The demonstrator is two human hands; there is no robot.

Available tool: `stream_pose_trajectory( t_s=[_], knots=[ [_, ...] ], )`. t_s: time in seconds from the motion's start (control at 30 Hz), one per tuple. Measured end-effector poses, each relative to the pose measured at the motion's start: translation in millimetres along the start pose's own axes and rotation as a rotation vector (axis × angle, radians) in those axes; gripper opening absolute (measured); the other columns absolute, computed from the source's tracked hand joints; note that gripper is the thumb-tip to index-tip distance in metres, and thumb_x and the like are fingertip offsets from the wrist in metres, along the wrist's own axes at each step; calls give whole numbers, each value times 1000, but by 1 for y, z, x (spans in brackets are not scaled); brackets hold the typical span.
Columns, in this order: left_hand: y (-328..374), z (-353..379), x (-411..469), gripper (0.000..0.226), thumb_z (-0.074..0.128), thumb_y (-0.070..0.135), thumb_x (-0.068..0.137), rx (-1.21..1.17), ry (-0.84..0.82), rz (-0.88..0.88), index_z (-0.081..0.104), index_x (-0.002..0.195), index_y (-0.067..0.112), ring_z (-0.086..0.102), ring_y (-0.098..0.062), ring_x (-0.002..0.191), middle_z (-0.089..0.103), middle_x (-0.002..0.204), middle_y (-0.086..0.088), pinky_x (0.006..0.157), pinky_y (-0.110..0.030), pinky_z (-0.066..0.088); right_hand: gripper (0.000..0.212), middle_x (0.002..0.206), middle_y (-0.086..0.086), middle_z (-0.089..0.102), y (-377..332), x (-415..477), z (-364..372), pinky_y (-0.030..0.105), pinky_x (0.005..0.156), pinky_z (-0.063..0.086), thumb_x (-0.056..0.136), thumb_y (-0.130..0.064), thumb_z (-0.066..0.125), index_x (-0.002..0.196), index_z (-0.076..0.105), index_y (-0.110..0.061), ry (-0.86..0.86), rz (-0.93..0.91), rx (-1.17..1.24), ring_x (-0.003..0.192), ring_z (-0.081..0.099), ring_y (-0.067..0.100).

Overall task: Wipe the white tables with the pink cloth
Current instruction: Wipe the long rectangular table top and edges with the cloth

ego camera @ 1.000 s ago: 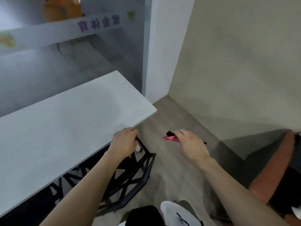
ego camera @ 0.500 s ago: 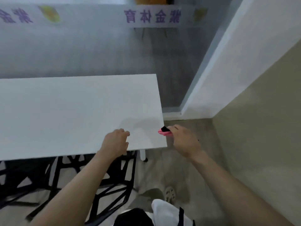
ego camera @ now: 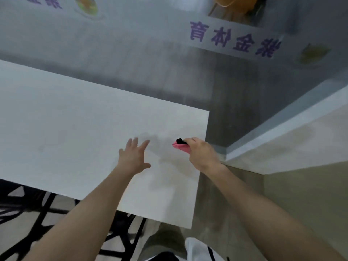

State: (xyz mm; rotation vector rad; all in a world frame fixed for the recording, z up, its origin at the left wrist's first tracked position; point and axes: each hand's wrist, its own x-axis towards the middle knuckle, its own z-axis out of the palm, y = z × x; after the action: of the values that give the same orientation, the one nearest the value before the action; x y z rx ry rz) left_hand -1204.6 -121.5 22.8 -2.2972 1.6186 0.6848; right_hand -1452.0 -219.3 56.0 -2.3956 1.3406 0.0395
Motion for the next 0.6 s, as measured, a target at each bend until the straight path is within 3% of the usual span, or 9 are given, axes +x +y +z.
stream_pose_trajectory(
  t_s=[0.07,0.17,0.27,0.4,0.5,0.6],
  knots=[
    [8,-10,37,137,92,67,74,-28,-54,-61,-3,171,48,-7,-41,167,-12,181,-10,123,-72,30,27,117,-1,70,12,30,-6,42,85,58,111,-22,54,135,64,-25,-16,15,-9,100,70,28],
    [28,-32,82,154,97,67,64,-75,-103,-112,-18,166,55,-19,-46,165,-30,178,-9,119,-83,23,28,118,1,70,26,78,-19,44,88,58,110,-20,53,134,66,-23,8,17,-15,102,70,30],
    [53,-46,111,151,98,67,64,-71,-138,-112,-13,166,57,-8,-48,164,-21,179,-11,114,-82,34,24,115,2,71,37,130,-33,45,87,58,112,-24,55,132,69,-23,92,-9,-24,101,70,30],
    [65,-39,124,143,97,63,68,19,-118,-133,-4,168,56,3,-54,161,-8,180,-15,108,-73,45,43,113,4,71,57,193,-39,43,83,57,104,-3,50,137,68,-23,201,-111,-125,96,68,28],
    [63,-34,126,143,98,63,65,38,-85,-134,-2,168,57,7,-53,160,-5,180,-15,105,-65,48,45,114,9,69,86,214,-19,43,83,56,101,3,49,139,64,-17,121,-135,-176,97,67,32],
    [64,-33,129,145,98,62,65,41,-89,-149,-3,167,58,3,-53,161,-8,180,-15,107,-67,46,48,117,13,62,113,212,8,42,88,51,101,4,48,146,57,-10,27,-72,-183,102,65,35]
  ],
)
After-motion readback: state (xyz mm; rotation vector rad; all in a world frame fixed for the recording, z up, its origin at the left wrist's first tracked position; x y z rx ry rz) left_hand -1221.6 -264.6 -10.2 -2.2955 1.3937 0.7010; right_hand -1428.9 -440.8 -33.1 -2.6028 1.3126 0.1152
